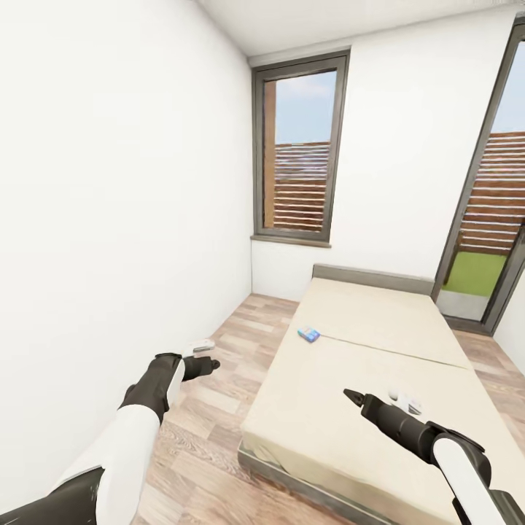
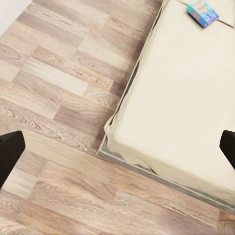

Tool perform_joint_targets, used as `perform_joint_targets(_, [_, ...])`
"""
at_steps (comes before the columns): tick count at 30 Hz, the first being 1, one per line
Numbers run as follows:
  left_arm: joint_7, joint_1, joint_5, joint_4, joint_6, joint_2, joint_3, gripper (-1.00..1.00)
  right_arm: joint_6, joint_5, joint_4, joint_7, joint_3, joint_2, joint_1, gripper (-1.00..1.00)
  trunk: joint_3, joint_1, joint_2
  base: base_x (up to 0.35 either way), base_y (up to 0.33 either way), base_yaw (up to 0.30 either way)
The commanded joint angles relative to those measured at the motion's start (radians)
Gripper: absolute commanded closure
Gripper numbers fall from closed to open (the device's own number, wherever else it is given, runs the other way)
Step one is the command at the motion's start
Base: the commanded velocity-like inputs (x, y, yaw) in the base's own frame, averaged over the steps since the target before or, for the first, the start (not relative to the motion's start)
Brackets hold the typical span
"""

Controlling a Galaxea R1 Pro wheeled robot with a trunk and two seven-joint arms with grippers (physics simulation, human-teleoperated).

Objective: Put all the toys in the child's room - the three board games (two on the bed and one on the table), the two jigsaw puzzles on the table, and the tennis ball on the table - inside the toy box on the table in the child's room.

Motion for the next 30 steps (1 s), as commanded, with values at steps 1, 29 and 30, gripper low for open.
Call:
perform_joint_targets(1, [-0.009,-0.001,-0.011,-0.002,0.001,-0.002,0.007,-1.00,0.003,-0.010,-0.001,-0.009,-0.001,0.000,0.000,-1.00,0.001,0.000,-0.001,0.000,0.000,0.000])
perform_joint_targets(29, [-0.008,-0.001,-0.011,-0.002,-0.015,-0.001,0.005,-1.00,0.001,-0.012,0.000,-0.007,-0.005,0.000,-0.002,-1.00,0.017,0.000,-0.001,0.000,0.010,-0.007])
perform_joint_targets(30, [-0.008,-0.001,-0.011,-0.002,-0.017,-0.001,0.005,-1.00,0.001,-0.012,0.000,-0.007,-0.005,0.000,-0.002,-1.00,0.016,0.000,-0.001,0.000,0.140,-0.121])
